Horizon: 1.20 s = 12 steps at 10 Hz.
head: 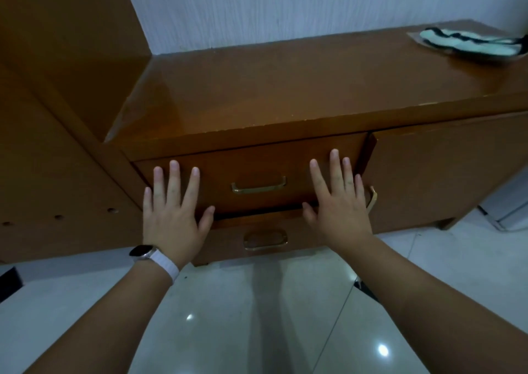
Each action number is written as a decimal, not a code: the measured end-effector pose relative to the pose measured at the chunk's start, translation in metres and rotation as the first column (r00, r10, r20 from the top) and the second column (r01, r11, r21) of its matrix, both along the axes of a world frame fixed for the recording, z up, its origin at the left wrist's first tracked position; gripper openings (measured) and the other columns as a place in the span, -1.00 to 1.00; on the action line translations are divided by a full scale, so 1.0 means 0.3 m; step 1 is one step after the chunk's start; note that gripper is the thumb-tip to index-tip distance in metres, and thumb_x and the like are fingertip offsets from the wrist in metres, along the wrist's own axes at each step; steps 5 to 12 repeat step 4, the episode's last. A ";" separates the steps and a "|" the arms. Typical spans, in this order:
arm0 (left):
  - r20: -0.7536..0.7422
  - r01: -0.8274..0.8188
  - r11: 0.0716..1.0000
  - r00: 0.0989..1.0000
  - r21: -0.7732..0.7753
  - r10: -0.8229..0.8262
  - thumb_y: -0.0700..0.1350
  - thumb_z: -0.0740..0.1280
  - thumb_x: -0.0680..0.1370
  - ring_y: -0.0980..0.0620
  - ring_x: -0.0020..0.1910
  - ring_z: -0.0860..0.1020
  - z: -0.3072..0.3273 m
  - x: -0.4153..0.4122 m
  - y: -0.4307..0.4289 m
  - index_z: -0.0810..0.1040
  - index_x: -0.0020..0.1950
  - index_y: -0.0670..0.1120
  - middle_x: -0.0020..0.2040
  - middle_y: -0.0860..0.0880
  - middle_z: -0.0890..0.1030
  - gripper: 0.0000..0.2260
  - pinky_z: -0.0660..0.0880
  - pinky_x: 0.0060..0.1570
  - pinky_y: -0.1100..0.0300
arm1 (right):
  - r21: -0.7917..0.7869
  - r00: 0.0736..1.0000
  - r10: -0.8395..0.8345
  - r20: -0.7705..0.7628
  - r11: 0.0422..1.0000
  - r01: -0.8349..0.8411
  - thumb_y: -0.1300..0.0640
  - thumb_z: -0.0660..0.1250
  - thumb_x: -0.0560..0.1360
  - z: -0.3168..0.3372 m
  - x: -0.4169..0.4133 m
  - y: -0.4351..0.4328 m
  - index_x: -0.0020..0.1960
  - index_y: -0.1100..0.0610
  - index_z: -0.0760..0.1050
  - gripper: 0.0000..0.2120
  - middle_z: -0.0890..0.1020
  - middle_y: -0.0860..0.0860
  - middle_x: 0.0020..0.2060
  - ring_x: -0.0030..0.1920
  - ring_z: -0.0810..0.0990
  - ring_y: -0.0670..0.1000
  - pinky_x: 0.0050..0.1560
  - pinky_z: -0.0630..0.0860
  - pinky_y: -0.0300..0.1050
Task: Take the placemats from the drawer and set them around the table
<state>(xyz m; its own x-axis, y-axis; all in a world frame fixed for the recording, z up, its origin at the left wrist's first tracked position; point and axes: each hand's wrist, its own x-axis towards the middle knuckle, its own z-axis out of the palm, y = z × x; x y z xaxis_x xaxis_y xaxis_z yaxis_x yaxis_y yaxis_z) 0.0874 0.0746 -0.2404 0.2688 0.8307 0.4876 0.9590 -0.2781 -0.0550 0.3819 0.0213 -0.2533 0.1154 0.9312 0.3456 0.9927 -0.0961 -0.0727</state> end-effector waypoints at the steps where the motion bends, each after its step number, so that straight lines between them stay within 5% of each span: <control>1: 0.014 0.002 1.000 1.000 -0.006 -0.002 0.14 0.24 0.49 -0.25 0.54 -0.02 0.005 0.008 -0.007 0.13 0.56 -0.04 0.57 -0.17 0.02 -0.31 0.10 0.38 -0.31 | 0.006 1.000 -0.001 -0.008 1.000 0.001 -0.12 0.30 0.50 0.009 -0.005 -0.003 0.59 0.01 -0.10 -0.16 -0.17 0.15 0.56 0.56 -0.10 0.24 0.47 0.04 0.26; 4: 0.114 0.091 0.996 0.989 0.014 -0.092 0.02 0.28 0.51 -0.20 0.48 0.22 0.115 0.017 -0.114 0.40 0.43 -0.09 0.48 -0.19 0.33 -0.50 0.15 0.38 -0.22 | 0.034 0.987 0.046 -0.152 0.999 -0.041 0.03 0.36 0.46 0.105 -0.046 -0.092 0.50 0.10 0.28 -0.35 0.31 0.17 0.48 0.49 0.24 0.18 0.43 0.19 0.23; 12: 0.114 0.091 0.996 0.989 0.014 -0.092 0.02 0.28 0.51 -0.20 0.48 0.22 0.115 0.017 -0.114 0.40 0.43 -0.09 0.48 -0.19 0.33 -0.50 0.15 0.38 -0.22 | 0.034 0.987 0.046 -0.152 0.999 -0.041 0.03 0.36 0.46 0.105 -0.046 -0.092 0.50 0.10 0.28 -0.35 0.31 0.17 0.48 0.49 0.24 0.18 0.43 0.19 0.23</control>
